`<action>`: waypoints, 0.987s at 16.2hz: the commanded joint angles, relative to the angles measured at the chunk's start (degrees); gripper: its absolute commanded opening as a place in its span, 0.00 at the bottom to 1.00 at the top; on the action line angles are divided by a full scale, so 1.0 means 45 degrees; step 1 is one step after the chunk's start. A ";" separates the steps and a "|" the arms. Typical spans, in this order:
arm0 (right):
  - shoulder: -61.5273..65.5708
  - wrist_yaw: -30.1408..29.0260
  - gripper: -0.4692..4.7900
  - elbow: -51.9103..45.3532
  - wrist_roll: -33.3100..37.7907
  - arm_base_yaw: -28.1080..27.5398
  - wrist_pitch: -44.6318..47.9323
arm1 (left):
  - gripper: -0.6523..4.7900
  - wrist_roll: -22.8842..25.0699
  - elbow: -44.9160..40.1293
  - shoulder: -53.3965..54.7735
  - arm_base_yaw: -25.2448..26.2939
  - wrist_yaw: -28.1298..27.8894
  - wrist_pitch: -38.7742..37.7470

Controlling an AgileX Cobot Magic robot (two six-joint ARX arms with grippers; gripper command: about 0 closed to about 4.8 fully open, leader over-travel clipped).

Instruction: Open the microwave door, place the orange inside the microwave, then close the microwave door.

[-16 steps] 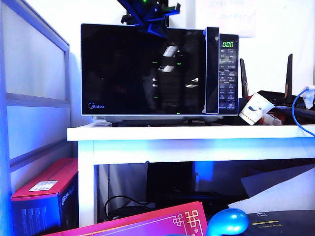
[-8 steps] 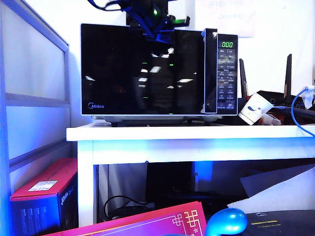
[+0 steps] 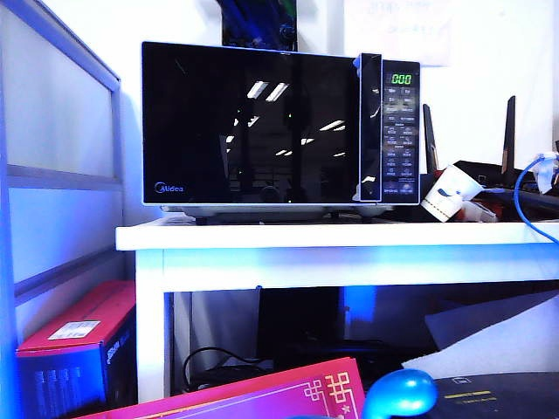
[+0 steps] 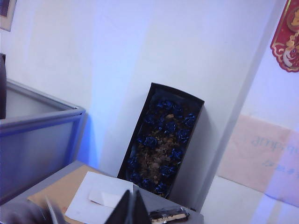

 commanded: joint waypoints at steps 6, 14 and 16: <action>-0.1545 0.0330 0.09 0.0068 0.0180 0.0019 -0.1676 | 0.11 -0.0267 0.0151 -0.8189 -0.0068 0.0447 -0.5838; -0.4420 0.1122 0.09 0.0058 0.0724 0.0019 -0.6091 | 0.11 -0.1059 0.0151 -1.4654 -0.0063 -0.1287 -1.3357; -0.4959 0.1117 0.09 0.0034 0.0738 0.0019 -0.7426 | 0.11 -0.1127 0.0155 -1.6087 -0.0063 -0.1302 -1.4358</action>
